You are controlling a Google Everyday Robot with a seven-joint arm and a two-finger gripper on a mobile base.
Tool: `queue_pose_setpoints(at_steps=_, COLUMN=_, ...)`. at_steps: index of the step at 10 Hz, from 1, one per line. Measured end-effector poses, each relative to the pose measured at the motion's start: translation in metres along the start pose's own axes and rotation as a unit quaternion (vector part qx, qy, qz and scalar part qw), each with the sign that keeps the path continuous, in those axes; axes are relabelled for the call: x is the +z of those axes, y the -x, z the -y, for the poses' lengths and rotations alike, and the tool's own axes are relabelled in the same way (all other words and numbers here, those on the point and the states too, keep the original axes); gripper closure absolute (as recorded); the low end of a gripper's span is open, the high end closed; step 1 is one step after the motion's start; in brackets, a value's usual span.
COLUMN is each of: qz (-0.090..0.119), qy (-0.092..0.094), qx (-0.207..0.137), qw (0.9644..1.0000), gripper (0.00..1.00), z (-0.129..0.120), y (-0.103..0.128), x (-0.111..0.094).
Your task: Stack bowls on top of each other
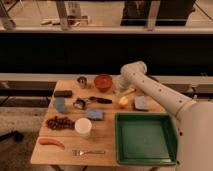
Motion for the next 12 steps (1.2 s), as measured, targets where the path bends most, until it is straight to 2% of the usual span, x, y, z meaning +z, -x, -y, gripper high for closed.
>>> queue_pose_setpoints(at_steps=2, qz=0.01, qy=-0.005, qx=-0.017, qw=0.9998, gripper=0.2, z=0.01, y=0.024, x=0.005)
queue_pose_setpoints(at_steps=7, qz=0.028, qy=-0.035, qx=-0.065, qw=0.9969, gripper=0.2, z=0.03, y=0.029, x=0.015)
queue_pose_setpoints(at_steps=9, qz=0.034, qy=-0.046, qx=-0.077, qw=0.9954, gripper=0.2, z=0.037, y=0.023, x=0.021)
queue_pose_setpoints(at_steps=12, qz=0.038, qy=-0.054, qx=-0.112, qw=0.9915, gripper=0.2, z=0.036, y=0.026, x=0.035)
